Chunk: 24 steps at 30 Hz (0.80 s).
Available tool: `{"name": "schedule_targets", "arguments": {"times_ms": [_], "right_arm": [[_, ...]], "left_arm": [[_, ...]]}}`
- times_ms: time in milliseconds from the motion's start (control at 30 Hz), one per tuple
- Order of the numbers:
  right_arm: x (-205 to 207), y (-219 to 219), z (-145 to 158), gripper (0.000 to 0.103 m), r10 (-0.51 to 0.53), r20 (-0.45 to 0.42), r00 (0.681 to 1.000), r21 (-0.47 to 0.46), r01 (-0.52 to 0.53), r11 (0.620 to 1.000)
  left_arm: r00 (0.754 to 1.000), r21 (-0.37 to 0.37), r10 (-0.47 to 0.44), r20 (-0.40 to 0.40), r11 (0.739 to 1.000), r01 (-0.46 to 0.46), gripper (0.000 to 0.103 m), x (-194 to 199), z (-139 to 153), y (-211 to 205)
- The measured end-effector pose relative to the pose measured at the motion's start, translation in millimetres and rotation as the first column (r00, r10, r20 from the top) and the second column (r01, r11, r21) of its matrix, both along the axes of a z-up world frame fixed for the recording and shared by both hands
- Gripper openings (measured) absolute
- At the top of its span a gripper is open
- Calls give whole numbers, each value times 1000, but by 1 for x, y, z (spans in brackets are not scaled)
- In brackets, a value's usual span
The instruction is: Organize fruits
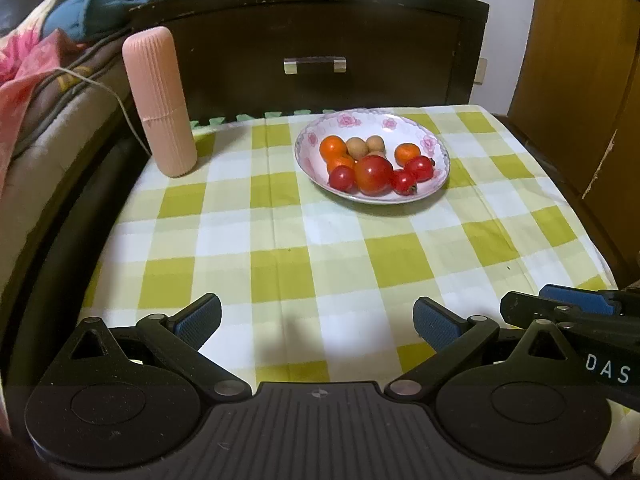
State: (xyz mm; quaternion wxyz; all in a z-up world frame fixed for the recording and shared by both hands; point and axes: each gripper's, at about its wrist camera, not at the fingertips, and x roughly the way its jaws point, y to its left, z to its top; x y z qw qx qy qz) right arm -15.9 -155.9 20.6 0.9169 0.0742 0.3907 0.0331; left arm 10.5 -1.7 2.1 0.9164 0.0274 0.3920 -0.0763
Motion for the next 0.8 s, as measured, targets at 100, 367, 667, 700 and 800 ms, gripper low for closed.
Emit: {"name": "schedule_targets", "arguments": {"times_ms": [100, 367, 667, 700, 800], "right_arm": [[-4, 0, 0, 32, -1, -2, 1000, -1, 1, 1000], [-22, 5, -2, 32, 5, -16, 1000, 2, -5, 1000], [-34, 4, -5, 32, -6, -30, 1000, 4, 6, 1000], [-35, 4, -5, 32, -6, -31, 1000, 5, 7, 1000], [-36, 4, -5, 32, -9, -33, 999, 10, 9, 1000]], "left_arm": [[1000, -7, -1, -4, 1000, 1, 103, -6, 0, 1], [1000, -7, 4, -17, 1000, -4, 103, -17, -2, 3], [999, -15, 0, -53, 1000, 0, 103, -25, -4, 4], [998, -19, 3, -69, 1000, -4, 103, -23, -5, 5], [994, -27, 8, -105, 1000, -11, 103, -22, -8, 7]]}}
